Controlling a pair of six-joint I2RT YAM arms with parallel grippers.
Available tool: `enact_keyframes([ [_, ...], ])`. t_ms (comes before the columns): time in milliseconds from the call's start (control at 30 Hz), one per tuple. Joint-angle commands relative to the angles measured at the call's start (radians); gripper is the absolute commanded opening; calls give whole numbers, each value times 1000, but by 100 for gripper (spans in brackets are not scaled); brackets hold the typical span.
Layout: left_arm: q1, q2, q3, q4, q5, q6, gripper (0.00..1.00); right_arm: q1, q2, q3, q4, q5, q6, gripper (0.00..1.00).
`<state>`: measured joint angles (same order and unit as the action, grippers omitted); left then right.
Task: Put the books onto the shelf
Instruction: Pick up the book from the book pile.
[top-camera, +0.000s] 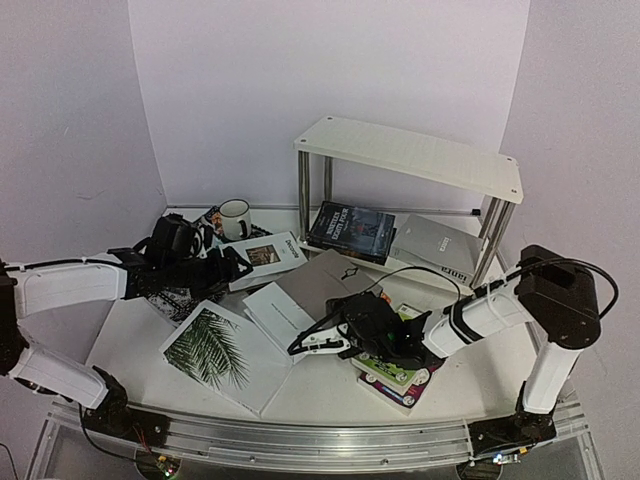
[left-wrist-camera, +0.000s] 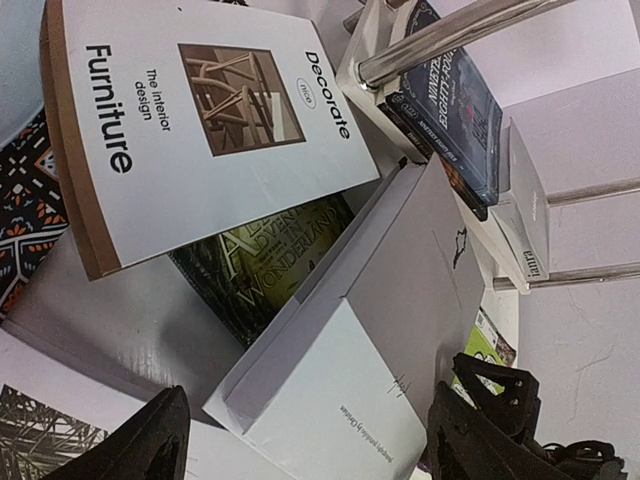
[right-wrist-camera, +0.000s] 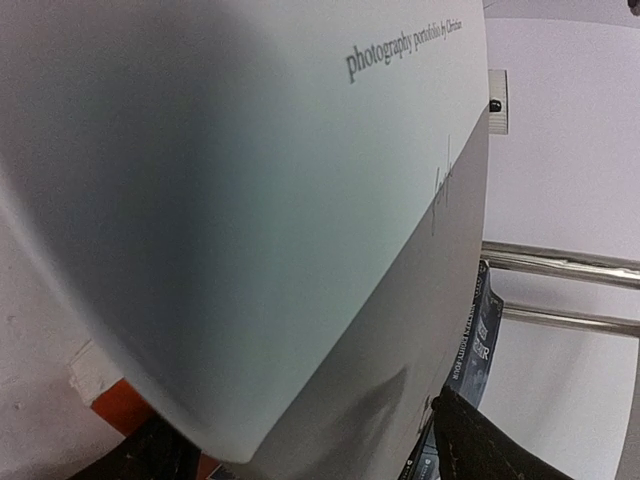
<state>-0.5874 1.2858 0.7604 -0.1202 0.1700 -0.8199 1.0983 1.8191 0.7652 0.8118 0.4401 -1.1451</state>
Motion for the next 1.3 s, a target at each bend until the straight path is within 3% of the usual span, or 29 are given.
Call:
enact_keyframes([
  [0, 20, 49, 80, 61, -3, 11, 83, -9, 49, 37, 64, 23, -46, 79],
  [267, 40, 87, 147, 64, 39, 18, 82, -8, 190, 4, 371, 71, -218, 84],
  [367, 44, 64, 148, 57, 33, 25, 82, -8, 219, 7, 402, 77, -241, 82],
  [733, 45, -96, 172, -27, -20, 44, 82, 21, 161, -16, 531, 132, -327, 61],
  [1000, 45, -160, 221, -109, -64, 71, 82, 91, 50, -30, 533, 207, -369, 35],
  [1267, 44, -196, 233, -143, -84, 84, 82, 162, -48, -39, 532, 276, -432, 34],
])
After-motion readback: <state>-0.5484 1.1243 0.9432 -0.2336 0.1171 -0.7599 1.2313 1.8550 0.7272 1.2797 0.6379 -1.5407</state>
